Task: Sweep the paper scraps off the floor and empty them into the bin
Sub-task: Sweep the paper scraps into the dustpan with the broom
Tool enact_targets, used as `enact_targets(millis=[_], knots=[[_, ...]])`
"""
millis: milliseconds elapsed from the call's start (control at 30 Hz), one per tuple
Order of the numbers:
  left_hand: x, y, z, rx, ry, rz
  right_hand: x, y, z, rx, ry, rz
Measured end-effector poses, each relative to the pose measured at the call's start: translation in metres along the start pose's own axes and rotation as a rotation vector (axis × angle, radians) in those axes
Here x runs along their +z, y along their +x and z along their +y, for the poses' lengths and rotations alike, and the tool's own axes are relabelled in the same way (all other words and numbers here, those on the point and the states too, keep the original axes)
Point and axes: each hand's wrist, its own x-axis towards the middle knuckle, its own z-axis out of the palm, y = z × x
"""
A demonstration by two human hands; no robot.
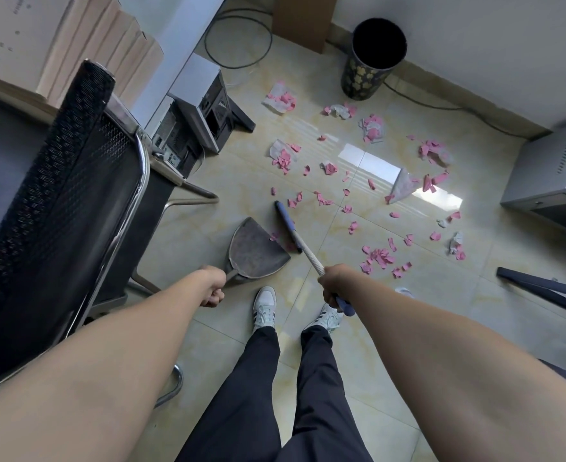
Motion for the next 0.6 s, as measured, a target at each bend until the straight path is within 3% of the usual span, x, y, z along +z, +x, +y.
enact_targets(millis=[434, 600], knots=[[-0.004, -0.019, 0.007, -0.042, 0.022, -0.07, -0.038, -0.043, -0.001, -0.185, -0.435, 0.087], [0.0, -0.037, 0.007, -0.061, 0.058, -0.103, -0.041, -0.043, -0.009, -0.198, -0.437, 0.148]])
